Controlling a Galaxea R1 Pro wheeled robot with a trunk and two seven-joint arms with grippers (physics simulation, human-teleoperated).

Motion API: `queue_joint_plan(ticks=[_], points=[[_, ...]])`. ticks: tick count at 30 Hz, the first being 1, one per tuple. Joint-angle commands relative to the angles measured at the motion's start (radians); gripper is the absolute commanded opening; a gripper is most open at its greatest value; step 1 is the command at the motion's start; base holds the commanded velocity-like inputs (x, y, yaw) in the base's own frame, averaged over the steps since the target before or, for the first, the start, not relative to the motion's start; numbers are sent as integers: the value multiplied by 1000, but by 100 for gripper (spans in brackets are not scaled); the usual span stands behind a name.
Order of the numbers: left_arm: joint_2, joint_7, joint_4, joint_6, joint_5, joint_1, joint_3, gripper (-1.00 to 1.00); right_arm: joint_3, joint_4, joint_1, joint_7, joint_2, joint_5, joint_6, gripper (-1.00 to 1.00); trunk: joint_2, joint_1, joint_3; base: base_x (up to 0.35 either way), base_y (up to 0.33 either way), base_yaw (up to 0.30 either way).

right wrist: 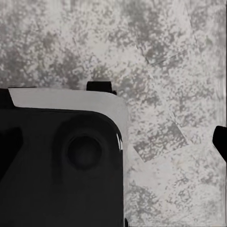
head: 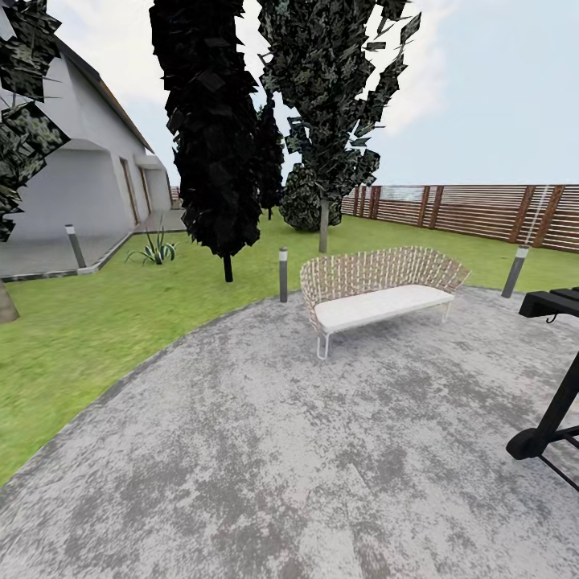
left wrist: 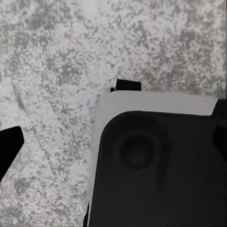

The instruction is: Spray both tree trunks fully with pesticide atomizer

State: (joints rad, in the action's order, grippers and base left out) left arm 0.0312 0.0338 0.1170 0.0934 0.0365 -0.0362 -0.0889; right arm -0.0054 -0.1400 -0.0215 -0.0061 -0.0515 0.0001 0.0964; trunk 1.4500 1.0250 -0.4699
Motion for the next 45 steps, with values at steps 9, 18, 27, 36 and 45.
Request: queue_joint_plan(ticks=[9,18,27,36,45], points=[[12,16,67,85,-5,-101,0,100,-1,-277,0,0,-28,0,178,100,0,0,0,0,0,0],[20,39,84,86,-13,-194,8,100,-3,-443,-2,0,-39,-3,180,100,0,0,0,0,0,0],[20,38,122,113,-12,-246,11,100,-8,-520,-23,6,-37,-2,179,100,0,0,0,0,0,0],[20,30,126,223,-14,-240,12,100,-6,-525,-26,5,-38,4,180,100,0,0,-1,0,0,18],[15,28,127,230,-16,-238,42,100,-4,-523,-26,0,-36,4,182,100,0,0,-6,0,0,237]])
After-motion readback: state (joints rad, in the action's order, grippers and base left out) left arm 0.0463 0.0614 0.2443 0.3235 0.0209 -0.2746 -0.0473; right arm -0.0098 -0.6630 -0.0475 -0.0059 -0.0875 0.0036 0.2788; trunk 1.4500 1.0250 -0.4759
